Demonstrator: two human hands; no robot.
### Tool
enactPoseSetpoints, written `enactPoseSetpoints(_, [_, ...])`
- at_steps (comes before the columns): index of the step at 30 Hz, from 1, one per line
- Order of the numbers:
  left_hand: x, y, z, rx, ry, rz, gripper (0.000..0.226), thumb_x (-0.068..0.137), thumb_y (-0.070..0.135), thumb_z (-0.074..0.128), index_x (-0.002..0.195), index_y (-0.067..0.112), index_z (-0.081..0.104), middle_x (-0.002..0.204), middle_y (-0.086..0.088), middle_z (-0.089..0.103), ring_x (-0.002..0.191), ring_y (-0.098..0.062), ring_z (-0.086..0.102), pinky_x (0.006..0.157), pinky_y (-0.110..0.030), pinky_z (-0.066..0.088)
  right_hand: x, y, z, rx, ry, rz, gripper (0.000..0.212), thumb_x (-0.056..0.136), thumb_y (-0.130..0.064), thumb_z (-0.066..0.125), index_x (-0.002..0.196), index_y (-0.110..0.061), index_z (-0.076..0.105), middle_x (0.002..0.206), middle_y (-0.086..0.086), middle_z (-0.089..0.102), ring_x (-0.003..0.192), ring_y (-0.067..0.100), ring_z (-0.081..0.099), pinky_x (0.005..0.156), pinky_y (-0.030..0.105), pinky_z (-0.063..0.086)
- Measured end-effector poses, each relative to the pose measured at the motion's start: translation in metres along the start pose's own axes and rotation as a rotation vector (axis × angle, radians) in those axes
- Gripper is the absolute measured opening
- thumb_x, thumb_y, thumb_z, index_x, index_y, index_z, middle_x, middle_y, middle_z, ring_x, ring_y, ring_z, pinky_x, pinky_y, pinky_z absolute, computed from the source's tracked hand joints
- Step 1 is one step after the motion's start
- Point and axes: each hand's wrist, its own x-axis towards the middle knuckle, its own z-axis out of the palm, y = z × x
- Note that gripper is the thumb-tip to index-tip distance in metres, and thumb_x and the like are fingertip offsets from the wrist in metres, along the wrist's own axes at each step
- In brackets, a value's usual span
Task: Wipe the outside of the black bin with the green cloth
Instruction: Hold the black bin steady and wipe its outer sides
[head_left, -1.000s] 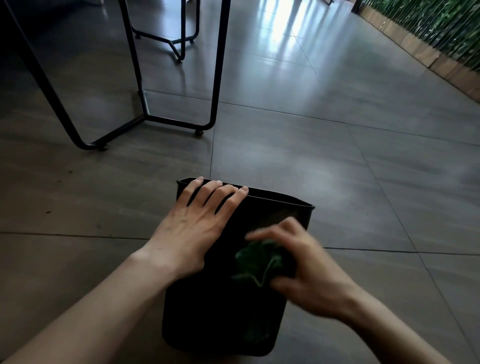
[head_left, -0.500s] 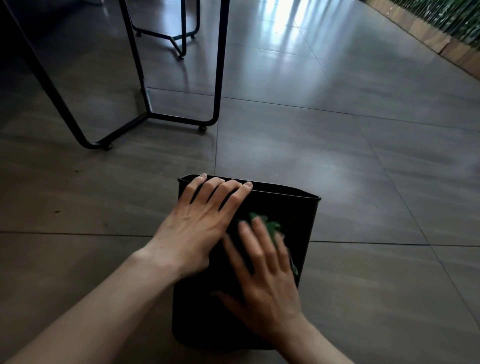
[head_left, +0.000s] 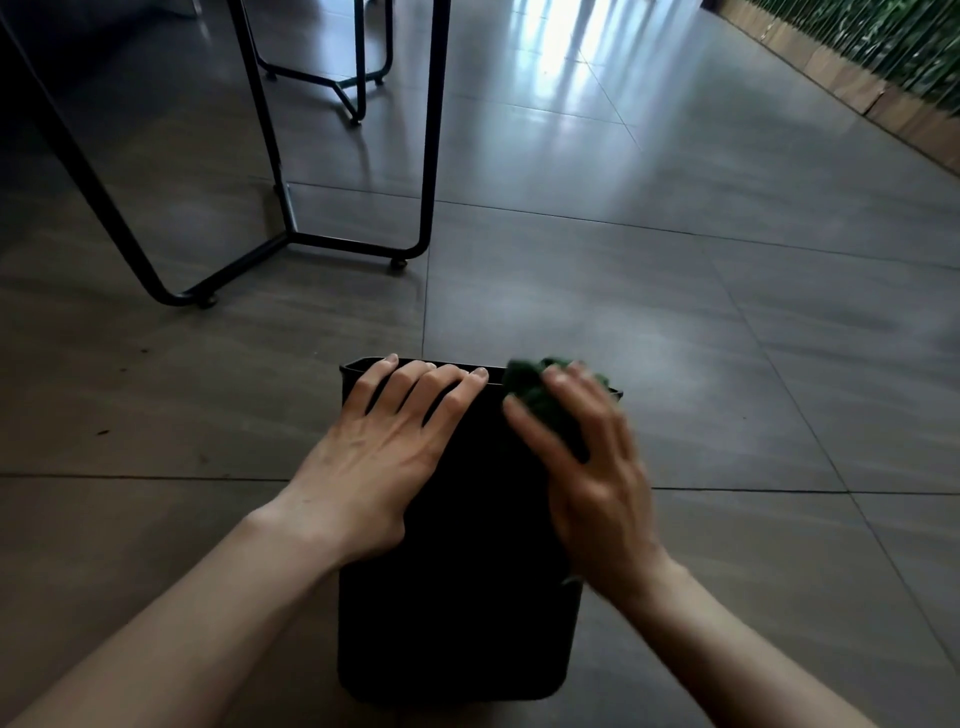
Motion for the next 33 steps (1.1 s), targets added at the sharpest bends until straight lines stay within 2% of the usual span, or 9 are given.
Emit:
enactPoseSetpoints(5, [0.002, -0.002, 0.0, -0.01, -0.013, -0.007, 0.121, 0.062, 0.023, 0.06, 0.155, 0.021, -0.016, 0.16, 0.001, 0.008, 0.151, -0.025, 0.007, 0.124, -0.045, -0.002, -0.08, -0.025, 0.015, -0.134, -0.299, -0.584, 0.037, 0.109, -0.016, 0.05, 0.143, -0.028, 0.06, 0.154, 0.007, 0.055, 0.151, 0.033, 0.039, 0.109, 0.044, 0.049])
enactPoseSetpoints(7, [0.003, -0.002, 0.002, -0.018, -0.01, -0.005, 0.121, 0.061, 0.024, 0.06, 0.156, 0.02, -0.015, 0.16, 0.001, 0.009, 0.151, -0.025, 0.007, 0.124, -0.045, -0.001, -0.082, -0.019, 0.009, -0.151, -0.358, -0.673, 0.04, 0.11, -0.017, 0.048, 0.147, -0.03, 0.054, 0.154, 0.004, 0.055, 0.15, 0.031, 0.04, 0.109, 0.042, 0.05])
enactPoseSetpoints(15, [0.007, -0.013, 0.002, -0.069, -0.023, -0.05, 0.124, 0.061, 0.03, 0.067, 0.156, 0.021, -0.012, 0.156, 0.002, 0.011, 0.15, -0.023, 0.01, 0.124, -0.044, 0.001, 0.007, 0.003, -0.001, 0.119, -0.059, 0.215, 0.047, 0.093, 0.0, 0.051, 0.137, -0.009, 0.063, 0.153, 0.019, 0.048, 0.149, 0.035, 0.041, 0.11, 0.053, 0.05])
enactPoseSetpoints(17, [0.007, -0.013, 0.003, -0.067, -0.02, -0.06, 0.124, 0.061, 0.028, 0.068, 0.156, 0.021, -0.013, 0.156, 0.002, 0.011, 0.15, -0.023, 0.01, 0.124, -0.044, 0.001, -0.009, -0.007, 0.007, 0.098, -0.109, 0.104, 0.038, 0.101, -0.006, 0.051, 0.134, -0.01, 0.068, 0.151, 0.022, 0.051, 0.148, 0.036, 0.043, 0.11, 0.052, 0.05])
enactPoseSetpoints(21, [0.007, -0.013, 0.004, -0.066, -0.019, -0.063, 0.125, 0.06, 0.025, 0.069, 0.156, 0.021, -0.012, 0.156, 0.002, 0.011, 0.15, -0.023, 0.01, 0.124, -0.044, 0.002, -0.083, -0.024, 0.012, -0.004, -0.373, -0.479, 0.038, 0.109, -0.012, 0.045, 0.14, -0.024, 0.064, 0.153, 0.013, 0.055, 0.152, 0.033, 0.037, 0.109, 0.043, 0.05])
enactPoseSetpoints(23, [0.006, -0.012, 0.005, -0.075, -0.006, -0.057, 0.123, 0.06, 0.027, 0.067, 0.156, 0.021, -0.011, 0.156, 0.002, 0.011, 0.15, -0.023, 0.01, 0.124, -0.044, 0.002, -0.09, -0.018, 0.006, -0.068, -0.427, -0.578, 0.04, 0.109, -0.014, 0.046, 0.143, -0.029, 0.06, 0.154, 0.008, 0.055, 0.154, 0.032, 0.034, 0.108, 0.041, 0.051])
enactPoseSetpoints(25, [0.005, -0.013, 0.005, -0.084, -0.007, -0.051, 0.123, 0.061, 0.03, 0.066, 0.156, 0.021, -0.012, 0.156, 0.002, 0.011, 0.15, -0.023, 0.01, 0.124, -0.044, 0.002, -0.071, -0.007, 0.005, -0.009, -0.345, -0.403, 0.043, 0.103, -0.01, 0.056, 0.143, -0.024, 0.062, 0.152, 0.013, 0.056, 0.15, 0.037, 0.041, 0.11, 0.047, 0.05])
enactPoseSetpoints(29, [0.005, -0.013, 0.003, -0.1, -0.002, -0.043, 0.122, 0.062, 0.034, 0.064, 0.156, 0.022, -0.011, 0.156, 0.003, 0.013, 0.15, -0.022, 0.011, 0.124, -0.044, 0.002, 0.002, 0.012, -0.002, 0.112, -0.059, 0.228, 0.07, 0.079, 0.014, 0.064, 0.142, -0.018, 0.06, 0.147, 0.015, 0.051, 0.14, 0.038, 0.045, 0.111, 0.048, 0.046])
enactPoseSetpoints(33, [0.002, -0.014, 0.001, -0.119, -0.015, -0.063, 0.123, 0.061, 0.034, 0.066, 0.157, 0.022, -0.01, 0.157, 0.003, 0.013, 0.15, -0.022, 0.011, 0.124, -0.044, 0.0, -0.004, -0.002, 0.006, 0.084, -0.086, 0.24, 0.069, 0.077, 0.014, 0.065, 0.14, -0.014, 0.062, 0.145, 0.018, 0.052, 0.138, 0.038, 0.047, 0.111, 0.046, 0.046])
